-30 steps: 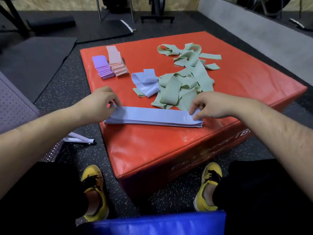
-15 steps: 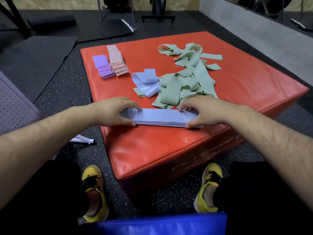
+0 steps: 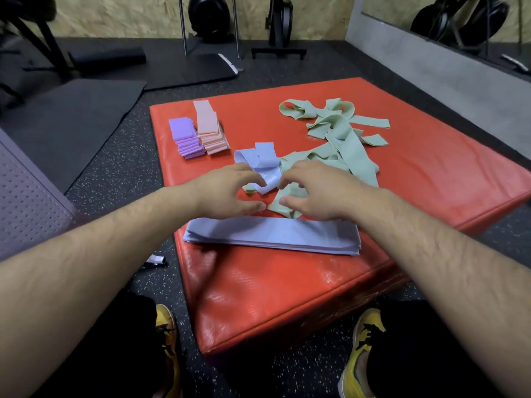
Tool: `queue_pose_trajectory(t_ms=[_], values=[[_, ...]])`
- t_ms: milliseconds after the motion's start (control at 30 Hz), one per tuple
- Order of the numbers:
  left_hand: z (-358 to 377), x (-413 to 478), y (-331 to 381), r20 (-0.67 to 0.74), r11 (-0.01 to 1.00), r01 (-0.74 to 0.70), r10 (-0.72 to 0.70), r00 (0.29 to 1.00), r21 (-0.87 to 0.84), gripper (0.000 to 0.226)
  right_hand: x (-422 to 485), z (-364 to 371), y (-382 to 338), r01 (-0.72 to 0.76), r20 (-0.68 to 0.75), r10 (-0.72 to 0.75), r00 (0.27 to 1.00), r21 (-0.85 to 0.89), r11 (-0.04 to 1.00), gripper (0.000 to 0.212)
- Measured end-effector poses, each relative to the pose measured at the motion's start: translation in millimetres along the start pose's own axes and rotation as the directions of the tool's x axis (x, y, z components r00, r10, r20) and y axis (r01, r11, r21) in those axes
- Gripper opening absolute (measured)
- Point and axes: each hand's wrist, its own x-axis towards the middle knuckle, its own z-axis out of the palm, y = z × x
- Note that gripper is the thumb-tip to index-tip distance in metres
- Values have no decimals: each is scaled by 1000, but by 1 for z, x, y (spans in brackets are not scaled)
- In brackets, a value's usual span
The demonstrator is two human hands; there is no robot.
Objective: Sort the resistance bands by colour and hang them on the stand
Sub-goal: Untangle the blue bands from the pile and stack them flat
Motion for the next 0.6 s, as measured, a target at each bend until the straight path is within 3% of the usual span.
queue_pose_trajectory(t_ms=[200,300,433,533,600], values=[[5,43,-18,-135,997,70,-73,988,-33,34,49,7,7,-55,15,55,998,31,998,28],[6,60,-28,-120,992,119,-123,985,-38,23,65,9,13,-95,59,94,994,14,995,30],[6,73,-34,-15,988,151,-151,988,10,31,78,13,21,-139,80,132,988,90,986,27],[5,81,-39,-86,986,168,-168,982,-1,30,81,16,23,-181,100,166,981,175,968,19],[2,82,-37,-143,977,182,-197,970,-110,32,82,17,24,-202,89,187,978,226,953,14]])
